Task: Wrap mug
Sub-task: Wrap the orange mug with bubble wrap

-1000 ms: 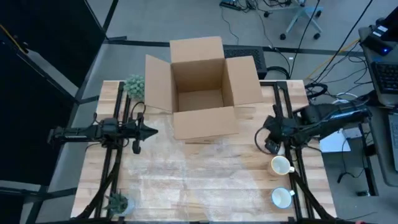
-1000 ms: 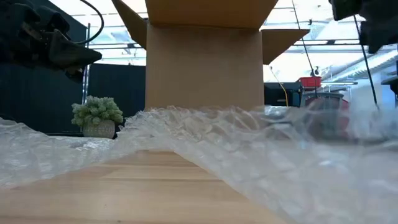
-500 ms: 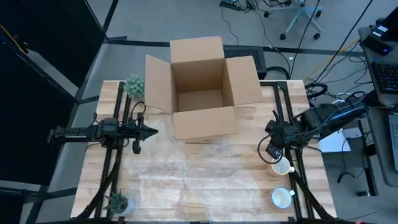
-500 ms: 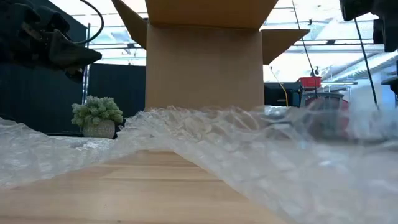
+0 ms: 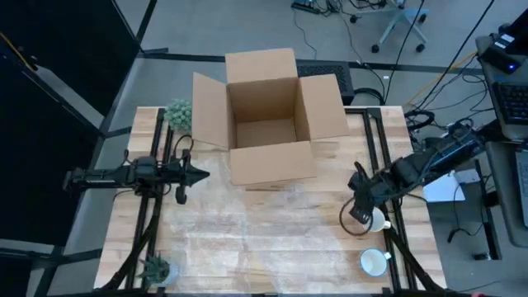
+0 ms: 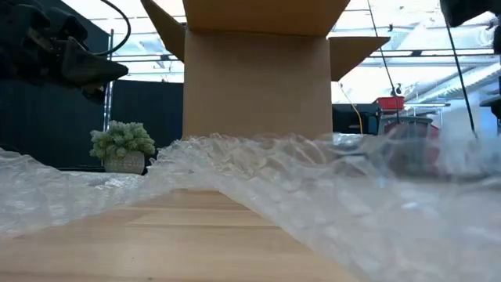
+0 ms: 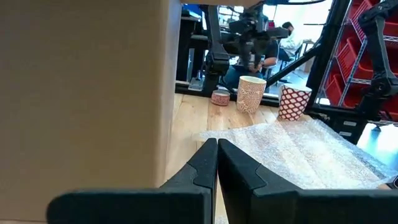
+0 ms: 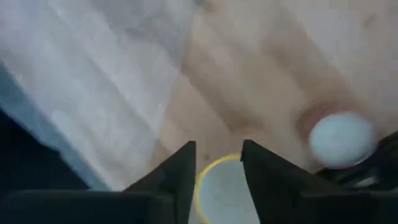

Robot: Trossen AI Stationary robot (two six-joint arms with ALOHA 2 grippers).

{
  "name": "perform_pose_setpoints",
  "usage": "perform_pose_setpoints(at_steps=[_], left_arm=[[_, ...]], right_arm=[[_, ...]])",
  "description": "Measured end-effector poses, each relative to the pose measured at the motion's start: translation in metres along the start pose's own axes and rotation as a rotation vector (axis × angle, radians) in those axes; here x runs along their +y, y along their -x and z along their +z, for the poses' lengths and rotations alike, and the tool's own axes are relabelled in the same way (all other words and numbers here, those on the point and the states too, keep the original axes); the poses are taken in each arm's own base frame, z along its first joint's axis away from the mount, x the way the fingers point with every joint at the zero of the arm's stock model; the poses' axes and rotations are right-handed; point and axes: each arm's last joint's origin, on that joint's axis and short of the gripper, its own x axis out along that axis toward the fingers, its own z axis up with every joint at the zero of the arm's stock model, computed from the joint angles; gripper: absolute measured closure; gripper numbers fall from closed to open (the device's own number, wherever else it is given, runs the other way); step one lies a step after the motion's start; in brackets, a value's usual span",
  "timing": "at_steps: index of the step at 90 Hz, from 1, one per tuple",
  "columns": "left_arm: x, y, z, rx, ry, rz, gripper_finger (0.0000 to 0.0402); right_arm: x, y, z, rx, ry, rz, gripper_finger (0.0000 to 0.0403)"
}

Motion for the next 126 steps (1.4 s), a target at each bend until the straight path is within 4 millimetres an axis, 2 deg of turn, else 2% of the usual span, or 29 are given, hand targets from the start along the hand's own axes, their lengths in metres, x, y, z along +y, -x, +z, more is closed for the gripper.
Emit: perform_pose_setpoints(at_steps=[35,72,103,113,126], left_arm=[[0.0,0.0,0.0,0.0,-0.022,0.001,0.0402],[0.0,0.0,0.0,0.0,-0.021,0.0,0.0402],[0.0,0.0,0.0,0.0,-0.02,0.001,0.0402],[0.0,0.0,0.0,0.0,-0.02,0.001,0.0402],[0.0,0.0,0.0,0.0,-0.02,0.0,0.0402]], right_arm=[[0.019,-0.023,-0.029,0.058,-0.196,-0.11,0.0221],[0.032,-0.064,-0.029,0.037,-0.272,-0.363,0.0232],[0.041,-0.088,-0.028,0.044,-0.218,-0.431,0.0247],[0.042,-0.092,-0.028,0.047,-0.199,-0.443,0.0278],[0.042,-0.093,-0.028,0.048,-0.188,-0.441,0.0363]])
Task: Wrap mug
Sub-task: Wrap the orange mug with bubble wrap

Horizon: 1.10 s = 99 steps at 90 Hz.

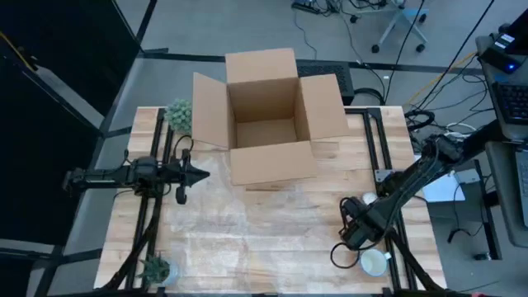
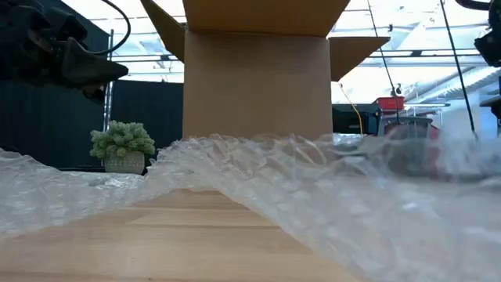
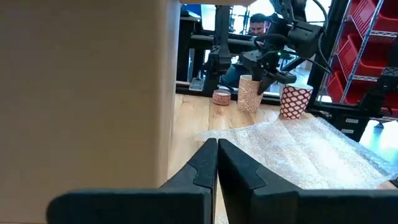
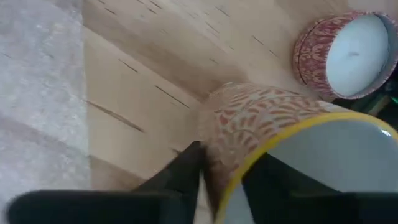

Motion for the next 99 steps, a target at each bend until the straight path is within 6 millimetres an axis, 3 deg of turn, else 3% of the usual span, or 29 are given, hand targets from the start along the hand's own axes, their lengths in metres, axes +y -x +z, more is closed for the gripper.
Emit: perform_pose_setpoints(at_steps=[6,30,47,60,67,80,88,99], left_arm=[[0.0,0.0,0.0,0.0,0.0,0.0,0.0402],[0.0,0.0,0.0,0.0,0.0,0.0,0.0402],[0.0,0.0,0.001,-0.009,0.002,-0.001,0.0402],[0.0,0.0,0.004,-0.045,0.001,-0.004,0.0402],[0.0,0.0,0.004,-0.046,0.001,-0.004,0.0402],[0.0,0.0,0.004,-0.046,0.001,-0.004,0.0402],[0.0,0.0,0.004,-0.046,-0.002,-0.004,0.0402],[0.0,0.0,0.005,-0.047,-0.006,0.002,0.0402]], right_arm=[[0.0,0.0,0.0,-0.011,0.025,0.0,0.039],[-0.004,0.008,0.005,0.004,0.074,0.034,0.0397],[0.011,0.055,0.017,-0.123,0.199,0.227,0.04],[0.041,0.081,0.032,-0.278,0.354,0.434,0.0401],[0.062,0.077,0.043,-0.325,0.439,0.473,0.0401],[0.101,0.048,0.066,-0.347,0.549,0.47,0.0401],[0.115,0.03,0.08,-0.344,0.591,0.448,0.0402],[0.126,0.03,0.097,-0.324,0.626,0.399,0.0402]])
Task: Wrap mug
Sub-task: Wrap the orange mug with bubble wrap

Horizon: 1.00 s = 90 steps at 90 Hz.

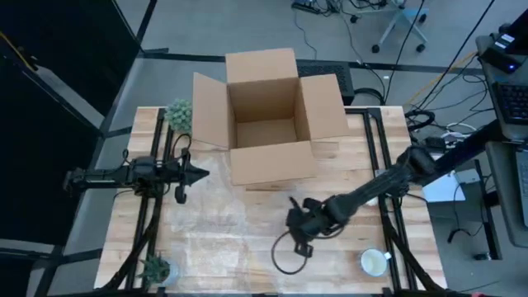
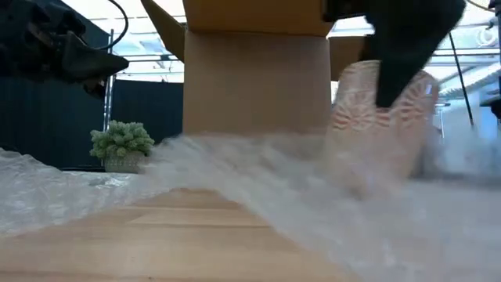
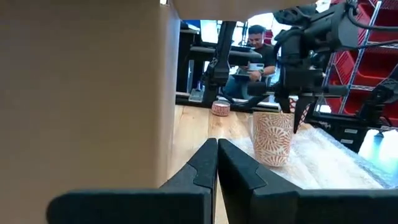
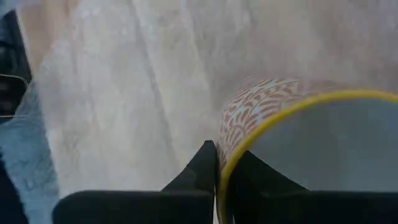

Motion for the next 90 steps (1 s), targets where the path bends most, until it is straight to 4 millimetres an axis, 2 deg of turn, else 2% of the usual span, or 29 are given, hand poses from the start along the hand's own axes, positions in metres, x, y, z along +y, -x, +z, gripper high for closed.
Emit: perform_pose_setpoints(at_steps=[11,23,30,39,53,64,80,90], left_arm=[[0.001,0.0,0.0,-0.002,-0.002,0.022,0.0402],[0.001,0.0,0.0,-0.005,-0.001,0.047,0.0402],[0.001,0.0,0.0,-0.005,-0.001,0.047,0.0402],[0.001,0.0,0.0,-0.005,0.0,0.047,0.0402],[0.001,0.0,0.0,-0.005,-0.001,0.048,0.0402],[0.001,0.0,0.0,-0.008,0.0,0.05,0.0402],[0.001,0.0,0.001,-0.009,0.0,0.05,0.0402],[0.001,0.0,0.001,-0.008,-0.001,0.05,0.0402]], right_arm=[[-0.014,-0.001,0.016,-0.004,0.017,-0.116,0.0402],[-0.039,0.003,0.034,-0.064,-0.05,-0.245,0.0403],[-0.05,0.006,0.034,-0.031,-0.079,-0.307,0.0403],[-0.054,0.014,0.031,-0.005,-0.08,-0.313,0.0403],[-0.035,0.047,0.026,-0.034,-0.017,-0.184,0.0403],[-0.012,0.056,0.011,0.015,0.047,-0.064,0.0403],[0.014,0.031,-0.013,0.137,0.142,-0.047,0.0403],[0.018,0.019,-0.011,0.13,0.142,-0.049,0.0403]])
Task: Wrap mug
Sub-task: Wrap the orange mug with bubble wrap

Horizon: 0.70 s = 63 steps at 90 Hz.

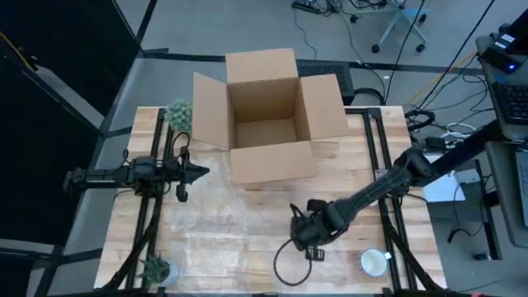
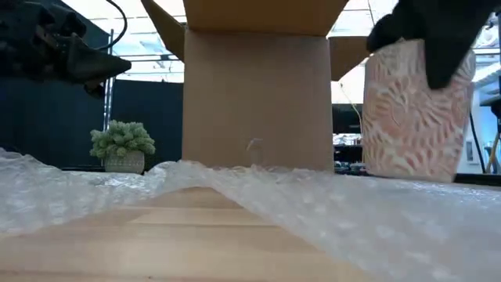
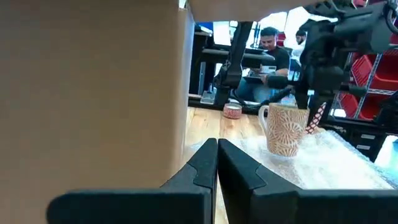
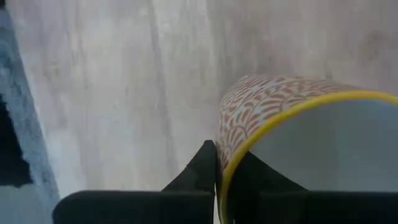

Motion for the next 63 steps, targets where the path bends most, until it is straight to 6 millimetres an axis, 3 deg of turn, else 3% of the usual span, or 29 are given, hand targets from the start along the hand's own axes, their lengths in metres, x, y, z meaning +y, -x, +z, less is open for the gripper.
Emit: perform_pose_setpoints(at_steps=[23,42,63], left_arm=[[0.0,0.0,0.0,0.0,0.0,0.0,0.0402],[0.0,0.0,0.0,-0.001,0.005,0.0,0.0402],[0.0,0.0,0.0,-0.003,0.007,0.0,0.0402]], right_arm=[[0.008,-0.019,0.007,-0.003,0.022,0.043,0.0393],[0.011,-0.02,0.005,0.028,0.024,0.074,0.0372],[0.01,-0.02,0.006,0.029,0.033,0.079,0.0374]])
